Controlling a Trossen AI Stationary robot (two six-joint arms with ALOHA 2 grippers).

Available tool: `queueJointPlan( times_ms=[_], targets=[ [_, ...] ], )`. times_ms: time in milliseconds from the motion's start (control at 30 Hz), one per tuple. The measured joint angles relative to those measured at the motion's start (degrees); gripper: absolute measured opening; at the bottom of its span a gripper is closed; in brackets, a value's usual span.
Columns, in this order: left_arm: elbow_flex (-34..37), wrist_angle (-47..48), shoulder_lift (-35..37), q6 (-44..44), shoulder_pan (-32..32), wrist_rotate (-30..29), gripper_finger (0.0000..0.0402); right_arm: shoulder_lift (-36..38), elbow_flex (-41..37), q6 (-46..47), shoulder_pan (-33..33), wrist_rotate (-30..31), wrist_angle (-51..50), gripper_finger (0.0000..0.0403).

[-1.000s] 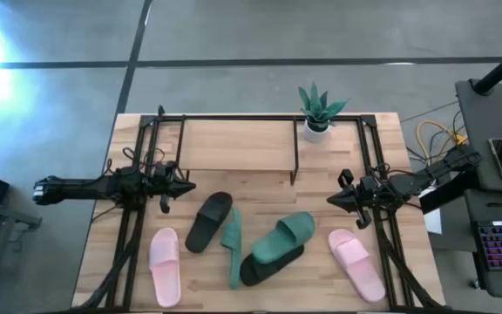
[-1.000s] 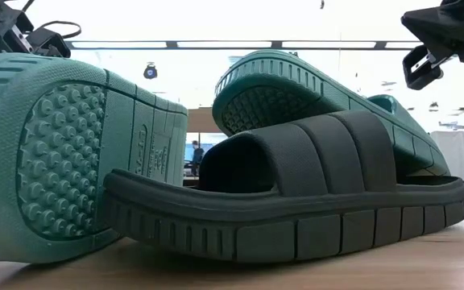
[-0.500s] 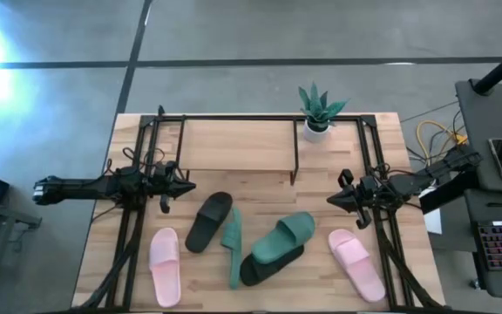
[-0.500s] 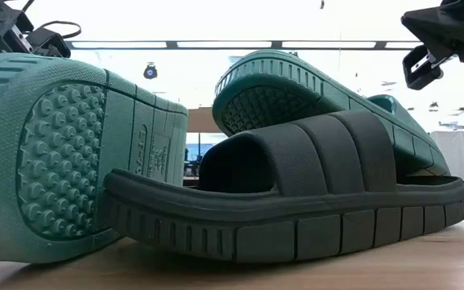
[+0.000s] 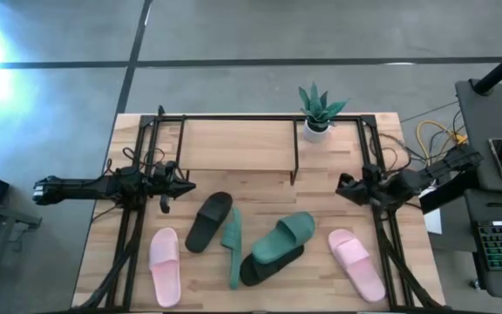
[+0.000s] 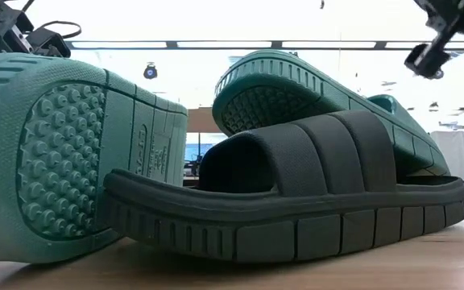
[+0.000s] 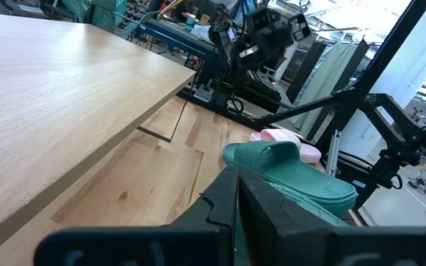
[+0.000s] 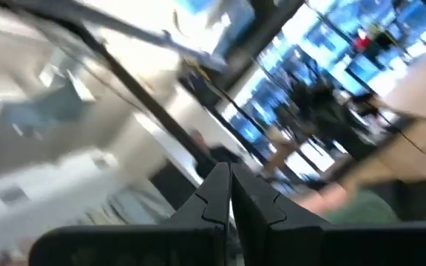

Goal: Pick and place slides into the shelf
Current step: Put the right green slide on the shelf

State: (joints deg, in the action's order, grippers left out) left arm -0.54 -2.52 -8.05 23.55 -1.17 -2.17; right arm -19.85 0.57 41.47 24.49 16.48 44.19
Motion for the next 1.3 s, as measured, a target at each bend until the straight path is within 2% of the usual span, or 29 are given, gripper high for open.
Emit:
queueJointPlan(
  times_ms=[133, 267, 433, 600, 667, 733, 867, 900, 967, 1100, 1200, 1300],
  targets=[
    [0.02, 0.02, -0.02, 0.02, 0.02, 0.00, 0.0000, -4.44, 3.09, -2.86, -0.01, -6.75, 9.35, 0.0009],
    [0.02, 0.05, -0.10, 0.01, 0.01, 0.00, 0.0000, -11.44, 8.11, -3.52, -0.03, -10.56, 8.06, 0.0009],
    [0.01, 0.06, -0.02, 0.01, 0.01, 0.00, 0.0000, -20.81, 14.86, -4.89, -0.04, -3.21, 8.02, 0.0009],
    [0.00, -0.05, 0.00, 0.00, 0.02, -0.01, 0.0000, -32.59, 25.99, -4.97, 0.10, 11.18, 8.11, 0.0009],
    [0.00, -0.50, -0.02, 0.12, 0.00, -0.03, 0.0000, -37.77, 31.44, -5.87, -0.01, 15.16, 8.23, 0.0009],
    [0.00, -2.78, -0.06, 6.29, 0.10, 0.88, 0.0000, -42.52, 36.46, -8.45, -0.67, 18.05, 7.95, 0.0009],
    [0.01, -12.57, 0.13, 33.04, 0.13, 3.20, 0.0000, -51.27, 46.06, -12.50, -2.00, 18.10, 4.07, 0.0009],
    [0.01, -14.65, 0.13, 36.35, 0.17, 1.78, 0.0000, -52.95, 48.54, -11.42, -2.28, 18.08, 0.82, 0.0009],
    [0.00, -18.45, 0.00, 36.34, 0.13, -1.91, 0.0000, -55.21, 53.84, -6.77, -2.85, 18.03, -10.64, 0.0013],
    [0.01, -24.07, 0.09, 29.91, 0.13, -4.11, 0.0000, -59.14, 67.98, 5.41, -4.03, 16.98, -51.74, 0.0040],
    [0.00, -26.83, 0.19, 30.63, 0.12, -3.26, 0.0000, -64.13, 79.55, 10.87, -4.23, 15.85, -80.71, 0.0071],
    [-0.23, -28.45, 0.78, 31.26, 0.13, 3.06, 0.0000, -69.05, 89.71, 13.38, -4.11, 15.37, -103.03, 0.0104]
  ],
)
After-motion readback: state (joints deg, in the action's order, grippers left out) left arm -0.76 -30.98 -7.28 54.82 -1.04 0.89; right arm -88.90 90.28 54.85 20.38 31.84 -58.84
